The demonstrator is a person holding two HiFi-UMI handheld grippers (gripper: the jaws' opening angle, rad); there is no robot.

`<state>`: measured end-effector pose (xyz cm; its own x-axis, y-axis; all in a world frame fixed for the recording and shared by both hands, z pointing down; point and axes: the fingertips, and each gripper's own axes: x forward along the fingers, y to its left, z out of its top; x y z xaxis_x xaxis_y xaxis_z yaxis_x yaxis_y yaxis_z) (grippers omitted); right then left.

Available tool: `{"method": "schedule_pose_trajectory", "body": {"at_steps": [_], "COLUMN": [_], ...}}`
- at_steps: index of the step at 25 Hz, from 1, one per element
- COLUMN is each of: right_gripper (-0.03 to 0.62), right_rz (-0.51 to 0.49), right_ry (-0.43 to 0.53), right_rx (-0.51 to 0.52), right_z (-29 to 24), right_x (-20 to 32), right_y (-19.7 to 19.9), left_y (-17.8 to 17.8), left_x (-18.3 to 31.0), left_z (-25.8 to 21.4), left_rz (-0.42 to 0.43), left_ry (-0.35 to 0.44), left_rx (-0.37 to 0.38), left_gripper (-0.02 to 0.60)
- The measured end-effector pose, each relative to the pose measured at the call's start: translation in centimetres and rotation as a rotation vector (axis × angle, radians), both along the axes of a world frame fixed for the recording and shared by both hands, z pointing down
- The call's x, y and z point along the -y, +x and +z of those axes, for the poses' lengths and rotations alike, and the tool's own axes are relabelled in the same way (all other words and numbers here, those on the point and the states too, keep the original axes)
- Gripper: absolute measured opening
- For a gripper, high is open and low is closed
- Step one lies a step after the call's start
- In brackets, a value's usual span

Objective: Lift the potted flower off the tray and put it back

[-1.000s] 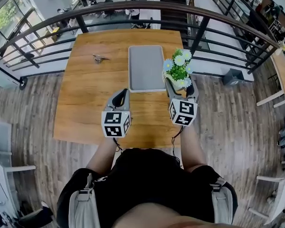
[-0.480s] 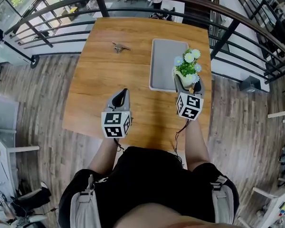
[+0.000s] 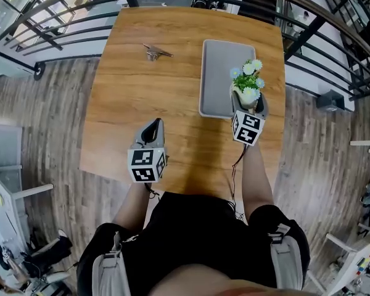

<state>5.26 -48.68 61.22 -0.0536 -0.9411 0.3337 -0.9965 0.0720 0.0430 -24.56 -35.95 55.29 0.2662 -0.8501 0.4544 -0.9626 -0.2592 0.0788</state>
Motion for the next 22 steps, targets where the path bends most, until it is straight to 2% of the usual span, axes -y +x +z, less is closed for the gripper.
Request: {"method": "schedule_pose_trajectory", "body": {"at_steps": [7,15,19,22], "right_gripper": [0.411,0.41,0.403,0.402], "right_rz": [0.032,0.031,-0.011,-0.038], "right_ry": [-0.074,-0.156,-0.21,-0.213], "right_rx": [0.005,-0.014,-0.023,-0.02], "right_z": [4.4,8.3,10.1,10.3], "right_x": [1.1,-0.4,-0.9,-0.8], "right_y": [0.4,0.6,0.6,0.7], "left_y": [-0.1,0.9,1.2,1.7], "left_x": [0.9,0.5,-0.3,-1.0], "left_z": [1.8,1.6,1.1,0.6], "left_rz": [0.009,0.02,0.013,0.005], "left_ry": [-0.037,-0.031,-0.014,-0.005], "left_rx": [0.012,0.021,0.023,0.027], "left_gripper": [0.012,0.012,0.012,0.012]}}
